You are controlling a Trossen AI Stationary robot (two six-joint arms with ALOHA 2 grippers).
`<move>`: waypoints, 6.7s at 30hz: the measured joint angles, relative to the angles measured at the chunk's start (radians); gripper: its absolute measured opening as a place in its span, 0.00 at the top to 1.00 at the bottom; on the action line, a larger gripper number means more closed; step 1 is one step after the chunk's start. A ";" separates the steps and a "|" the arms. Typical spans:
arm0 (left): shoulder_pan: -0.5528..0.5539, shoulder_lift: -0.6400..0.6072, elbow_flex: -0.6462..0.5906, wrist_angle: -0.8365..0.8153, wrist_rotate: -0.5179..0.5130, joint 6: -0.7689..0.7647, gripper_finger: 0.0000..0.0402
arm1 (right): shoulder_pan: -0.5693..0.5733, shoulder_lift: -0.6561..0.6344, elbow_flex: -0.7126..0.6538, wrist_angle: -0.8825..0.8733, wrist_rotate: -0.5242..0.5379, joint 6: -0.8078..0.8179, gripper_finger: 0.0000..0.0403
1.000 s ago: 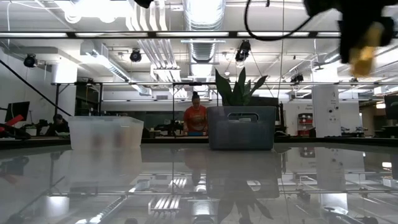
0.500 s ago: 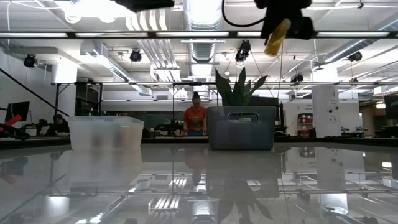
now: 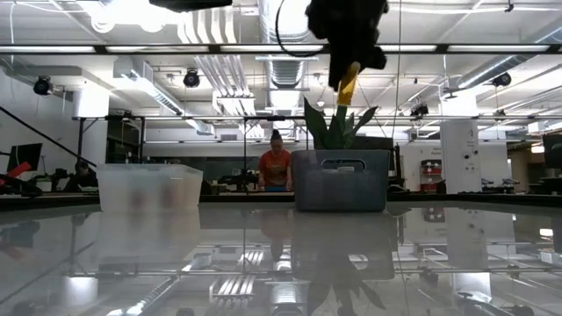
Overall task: Pick and place medicine bottles into bin by pill shape (circle, oval)
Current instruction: Put the small yellow pill bottle into the black bin, then put the pink pill bottle into the black bin
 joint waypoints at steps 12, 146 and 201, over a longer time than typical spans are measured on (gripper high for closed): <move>0.000 -0.025 0.000 0.002 -0.004 0.051 0.57 | -0.159 0.176 0.058 0.014 -0.032 -0.167 0.78; -0.751 0.227 0.067 -0.510 0.624 -2.629 0.57 | 0.165 -0.618 -0.903 1.204 0.031 -0.732 0.50; -0.766 0.478 0.068 -0.805 0.211 -2.202 0.78 | 0.165 -0.614 -0.904 1.214 0.031 -0.721 0.50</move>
